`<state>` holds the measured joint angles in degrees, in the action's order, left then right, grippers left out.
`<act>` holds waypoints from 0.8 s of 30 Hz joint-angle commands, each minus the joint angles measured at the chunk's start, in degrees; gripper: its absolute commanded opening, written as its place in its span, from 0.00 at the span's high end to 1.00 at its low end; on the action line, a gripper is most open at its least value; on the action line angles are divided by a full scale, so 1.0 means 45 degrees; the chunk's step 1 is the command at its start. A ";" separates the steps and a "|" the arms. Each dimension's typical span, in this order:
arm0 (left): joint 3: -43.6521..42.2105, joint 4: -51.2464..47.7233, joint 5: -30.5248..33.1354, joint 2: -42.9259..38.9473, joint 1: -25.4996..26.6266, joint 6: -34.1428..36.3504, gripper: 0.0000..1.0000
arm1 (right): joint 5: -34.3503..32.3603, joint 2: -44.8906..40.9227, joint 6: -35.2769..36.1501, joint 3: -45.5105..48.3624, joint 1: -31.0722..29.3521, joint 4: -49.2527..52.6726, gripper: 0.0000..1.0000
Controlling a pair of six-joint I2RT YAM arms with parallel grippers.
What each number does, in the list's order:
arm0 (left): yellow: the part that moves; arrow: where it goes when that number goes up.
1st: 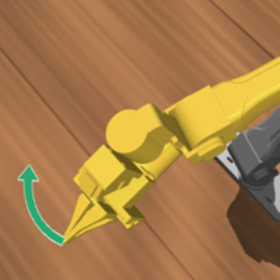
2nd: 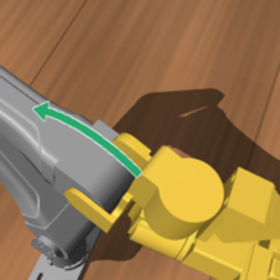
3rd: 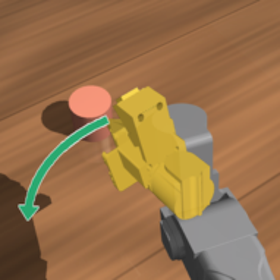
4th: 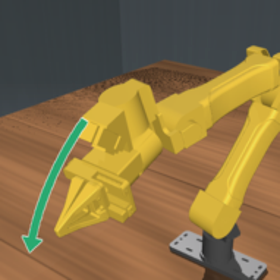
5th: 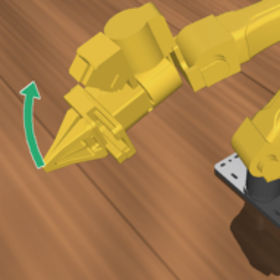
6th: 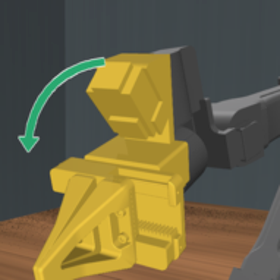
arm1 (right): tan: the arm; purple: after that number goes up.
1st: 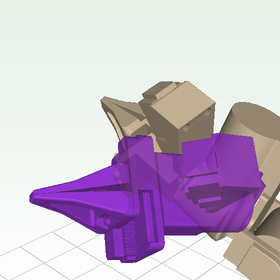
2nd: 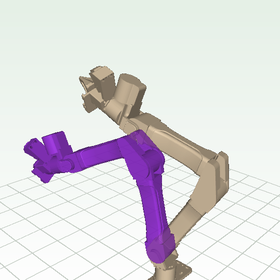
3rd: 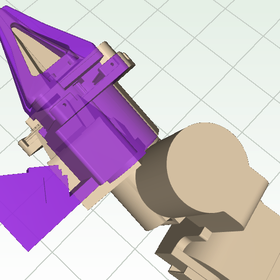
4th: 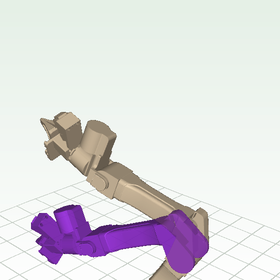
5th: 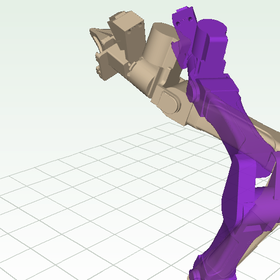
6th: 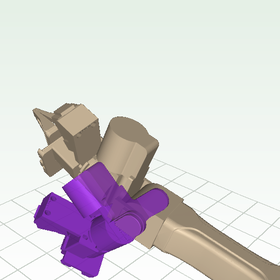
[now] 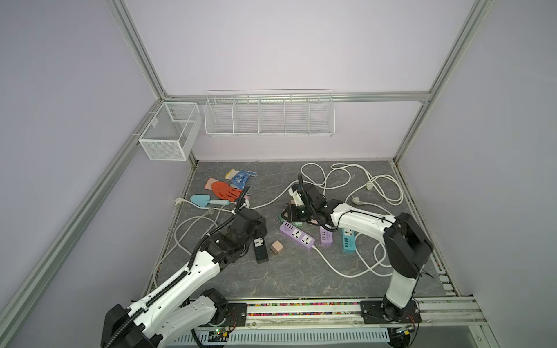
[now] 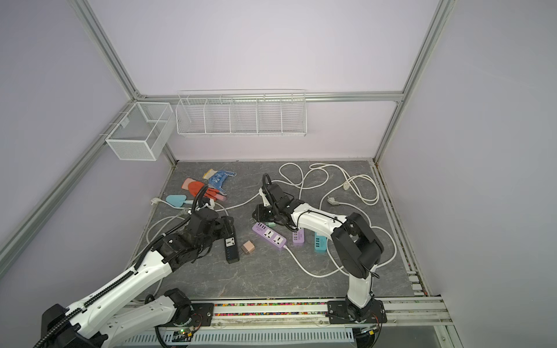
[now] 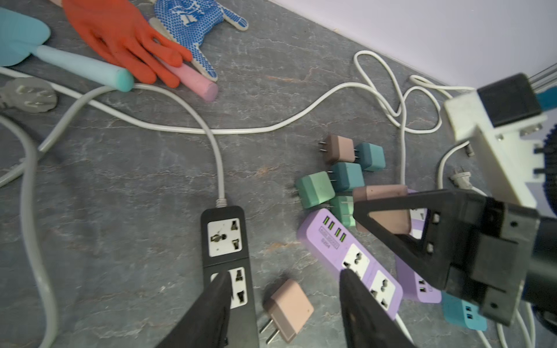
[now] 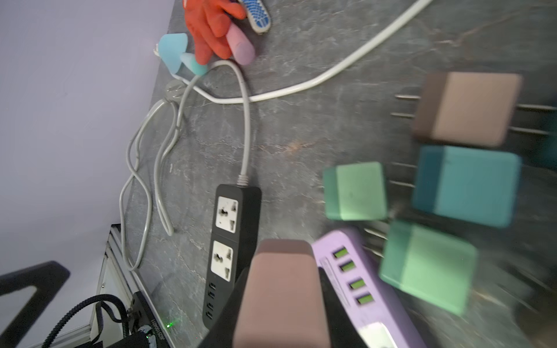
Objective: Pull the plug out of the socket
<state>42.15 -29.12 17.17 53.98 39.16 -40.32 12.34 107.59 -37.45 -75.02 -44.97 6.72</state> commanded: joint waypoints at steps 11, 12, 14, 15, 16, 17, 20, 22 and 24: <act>-0.1724 -0.0688 -0.0238 -0.1636 -0.1929 -0.0612 0.28 | 0.0812 0.3991 -0.1606 -0.3023 -0.0582 -0.1923 0.79; -0.1749 -0.0663 -0.0300 -0.1577 -0.2024 -0.0612 0.27 | 0.0835 0.4225 -0.1655 -0.3189 -0.0596 -0.1904 0.79; -0.1784 -0.0612 -0.0375 -0.1454 -0.2156 -0.0648 0.26 | 0.0930 0.4576 -0.1688 -0.3512 -0.0612 -0.1875 0.78; -0.1827 -0.0510 -0.0402 -0.1378 -0.2195 -0.0682 0.26 | 0.0908 0.4723 -0.1599 -0.3663 -0.0641 -0.1822 0.77; -0.1880 -0.0362 -0.0469 -0.1312 -0.2217 -0.0689 0.26 | 0.0841 0.4823 -0.1524 -0.3796 -0.0669 -0.1689 0.77; -0.1943 -0.0190 -0.0575 -0.1233 -0.2251 -0.0680 0.26 | 0.0810 0.4940 -0.1441 -0.3909 -0.0690 -0.1631 0.76; -0.1912 -0.0043 -0.0768 -0.0962 -0.2331 -0.0734 0.25 | 0.0835 0.5258 -0.1389 -0.4224 -0.0744 -0.1436 0.75; -0.1877 -0.0033 -0.0771 -0.0844 -0.2332 -0.0839 0.24 | 0.0775 0.5434 -0.1242 -0.4447 -0.0767 -0.1114 0.72; -0.1896 0.0084 -0.0764 -0.0785 -0.2334 -0.0863 0.24 | 0.0673 0.5490 -0.1130 -0.4490 -0.0779 -0.1005 0.70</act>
<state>34.15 -29.71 14.02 50.26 29.08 -43.24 15.57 131.39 -43.27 -93.89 -48.12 0.69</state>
